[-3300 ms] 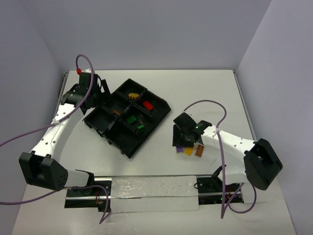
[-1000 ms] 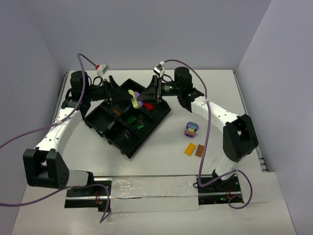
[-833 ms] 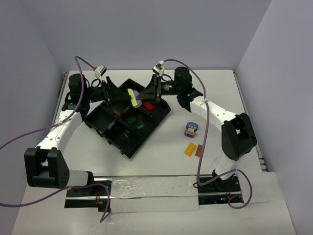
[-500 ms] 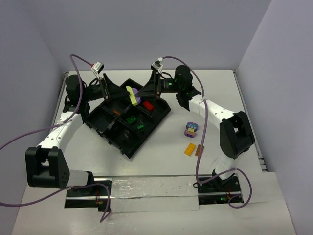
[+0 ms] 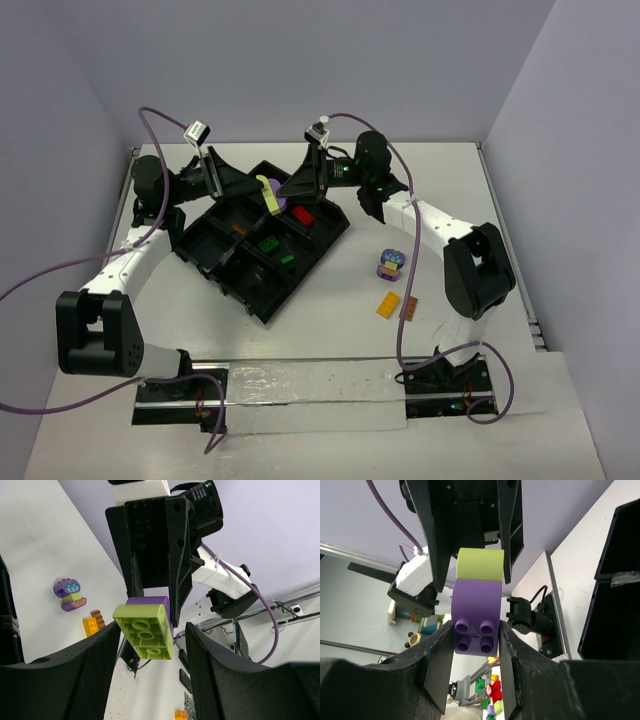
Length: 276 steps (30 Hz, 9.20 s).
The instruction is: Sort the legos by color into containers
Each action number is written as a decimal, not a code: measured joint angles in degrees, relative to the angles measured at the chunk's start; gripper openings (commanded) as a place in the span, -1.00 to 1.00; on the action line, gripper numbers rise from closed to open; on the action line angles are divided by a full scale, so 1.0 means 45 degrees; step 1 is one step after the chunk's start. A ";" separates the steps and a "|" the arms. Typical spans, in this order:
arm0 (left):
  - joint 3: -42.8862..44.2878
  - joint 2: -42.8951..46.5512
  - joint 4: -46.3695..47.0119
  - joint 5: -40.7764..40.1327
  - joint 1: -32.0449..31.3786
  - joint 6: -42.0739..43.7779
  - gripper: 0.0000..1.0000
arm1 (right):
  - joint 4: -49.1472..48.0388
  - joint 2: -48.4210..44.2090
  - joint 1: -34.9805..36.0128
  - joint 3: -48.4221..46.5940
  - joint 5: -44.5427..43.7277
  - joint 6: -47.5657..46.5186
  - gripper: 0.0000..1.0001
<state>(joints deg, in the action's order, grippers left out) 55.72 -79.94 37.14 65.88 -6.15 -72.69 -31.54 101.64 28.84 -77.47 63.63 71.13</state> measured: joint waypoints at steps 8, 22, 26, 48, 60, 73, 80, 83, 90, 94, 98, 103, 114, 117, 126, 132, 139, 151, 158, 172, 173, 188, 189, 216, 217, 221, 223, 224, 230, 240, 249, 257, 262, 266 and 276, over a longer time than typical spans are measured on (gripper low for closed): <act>0.0000 -0.0201 0.0190 0.0098 0.0010 -0.0141 0.09 | -0.0034 0.0134 0.0001 -0.0167 0.0112 -0.0001 -1.00; 0.0000 -0.0214 0.0221 0.0117 0.0025 -0.0121 -0.20 | 0.0148 0.0395 0.0133 -0.0533 0.0267 -0.0108 -1.00; 0.0000 -0.0211 0.0189 0.0127 0.0076 -0.0281 -0.82 | 0.0201 0.0395 0.0157 -0.0689 0.0338 -0.0446 -1.00; -0.0403 0.0026 0.0282 0.0234 0.0029 -0.0372 -1.00 | -0.2594 -0.0182 -0.1217 0.1812 -0.0065 0.1578 -1.00; 0.0256 0.1044 -0.7950 -0.2944 0.0407 0.4611 -1.00 | 0.0569 -0.1128 -0.1912 0.2127 -0.0944 -0.0745 -1.00; 0.0345 0.3086 -1.6031 -1.4636 0.1073 0.6322 -1.00 | 1.1557 -0.1393 -0.2196 -0.1137 -0.6761 -0.8102 -1.00; 0.0335 0.1400 -1.6134 -1.6247 0.1073 0.6330 -1.00 | 1.2810 -0.1393 -0.2117 -0.1136 -0.7769 -0.8768 -1.00; 0.0335 0.0950 -1.6022 -1.6382 0.1073 0.6330 -1.00 | 1.2974 -0.1393 -0.2002 -0.1136 -0.8061 -0.8925 -1.00; 0.0005 -0.0213 -1.5158 -1.6351 0.1073 0.6321 -1.00 | 1.3339 -0.1428 -0.1571 -0.1122 -0.8964 -0.9323 -1.00; -0.0039 -0.0798 -1.4935 -1.6272 0.1073 0.6319 -1.00 | 1.3494 -0.1617 -0.1466 -0.1084 -0.9648 -0.9563 -1.00; 0.0054 -0.1432 -1.4869 -1.6246 0.1073 0.6318 -1.00 | 1.3634 -0.1842 -0.1461 -0.1063 -1.0284 -0.9831 -1.00; 0.0233 -0.2001 -1.4843 -1.6028 0.1069 0.6296 -0.90 | 1.3913 -0.1869 -0.1461 -0.1058 -1.0737 -1.0064 -1.00; 0.1269 -0.1995 -1.5575 -1.6177 0.1104 0.6091 0.99 | 1.4176 -0.1869 -0.1461 -0.1058 -1.1200 -1.0441 -1.00; 0.1760 -0.2001 -1.5977 -1.6261 0.1112 0.6079 0.99 | 1.4185 -0.1869 -0.1461 -0.1053 -1.1208 -1.0546 -1.00; 0.4228 -0.0757 -1.6792 -1.5682 0.1112 0.7258 0.74 | 1.3622 -0.2172 -0.1454 -0.0056 -1.0588 -1.0354 -1.00; 0.4541 0.0777 -1.6405 -1.2968 0.1073 0.8171 0.61 | 1.3671 -0.2199 -0.1247 -0.0234 -0.9569 -1.0316 -1.00; 0.3882 0.1084 -1.4604 -0.8023 -0.0027 0.7996 0.64 | 1.2276 -0.2102 -0.0538 -0.1218 -0.6499 -0.9589 -1.00; 0.2390 0.0857 -1.0077 -0.2385 -0.1122 0.6463 0.64 | 0.5597 -0.1881 0.0078 -0.0835 -0.2626 -0.4842 -1.00; 0.1538 0.1092 -0.8094 -0.1191 -0.1122 0.5553 0.61 | 0.4311 -0.1481 0.0289 -0.0840 -0.2198 -0.3665 -1.00; 0.0438 0.1170 -0.3470 -0.0528 -0.1108 0.2446 0.13 | 0.3758 -0.1121 0.0433 -0.0864 -0.1733 -0.3080 -1.00; 0.0356 0.1151 -0.3218 -0.0519 -0.1098 0.2180 0.04 | 0.3690 -0.1121 0.0433 -0.0878 -0.1680 -0.3065 -1.00; 0.0262 0.0846 -0.2010 -0.0344 -0.1030 0.1182 -1.00 | 0.0997 -0.1025 0.0153 -0.0066 -0.1276 -0.1333 -1.00; 0.0262 0.0800 -0.2010 -0.0344 -0.1026 0.1149 -1.00 | 0.0603 -0.0988 0.0128 0.0094 -0.1280 -0.1041 -1.00; 0.0364 0.1813 -1.4031 -1.0458 0.0740 0.6505 -1.00 | 0.7619 0.0265 -0.1087 -0.3405 -0.4070 -0.5242 -1.00; 0.0361 0.1827 -1.4574 -1.1438 0.0754 0.6505 -1.00 | 0.8088 0.0325 -0.1087 -0.3644 -0.4268 -0.5579 -1.00; 0.0276 0.1987 -1.5622 -1.4057 0.0793 0.6507 -1.00 | 0.9980 0.0606 -0.1081 -0.4339 -0.5132 -0.6877 -1.00; 0.0272 0.1957 -1.5829 -1.4801 0.0797 0.6546 -1.00 | 1.0887 0.0869 -0.1044 -0.4701 -0.5613 -0.7469 -1.00; 0.0272 0.1884 -1.5848 -1.5074 0.0797 0.6554 -1.00 | 1.1368 0.1034 -0.1002 -0.4908 -0.5848 -0.7755 -1.00; 0.0145 0.1181 -1.5731 -1.5956 0.0797 0.6608 -0.99 | 1.3460 0.2044 -0.0391 -0.6232 -0.7109 -0.9057 -1.00; 0.0000 -0.0088 -1.5533 -1.6537 0.0797 0.6612 0.10 | 1.4626 0.2284 0.0429 -0.6450 -0.8012 -1.0063 -1.00; 0.0329 -0.0083 -1.5784 -1.6605 0.0797 0.6718 0.63 | 1.5486 0.2289 0.1180 -0.6450 -0.8658 -1.1655 -1.00; 0.2277 0.0241 -1.6691 -1.7135 0.0797 0.6983 0.67 | 1.5864 0.2306 0.3347 -0.6450 -0.8530 -1.2760 -1.00; 0.2540 0.0797 -1.7093 -1.7287 0.0797 0.7017 0.84 | 1.5820 0.2505 0.4613 -0.6376 -0.8468 -1.2879 -0.91; 0.2490 0.1646 -1.7424 -1.7304 0.0797 0.7086 0.91 | 1.5653 0.2708 0.5524 -0.6000 -0.8505 -1.2751 -0.77; 0.1180 0.3979 -1.7501 -1.7287 0.0797 0.7300 0.91 | 1.4886 0.3630 0.5945 -0.5691 -0.9126 -1.2240 0.37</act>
<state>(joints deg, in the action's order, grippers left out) 61.03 -62.03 -41.61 -11.91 -2.57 -39.84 35.45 117.98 55.59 -103.08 22.56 16.05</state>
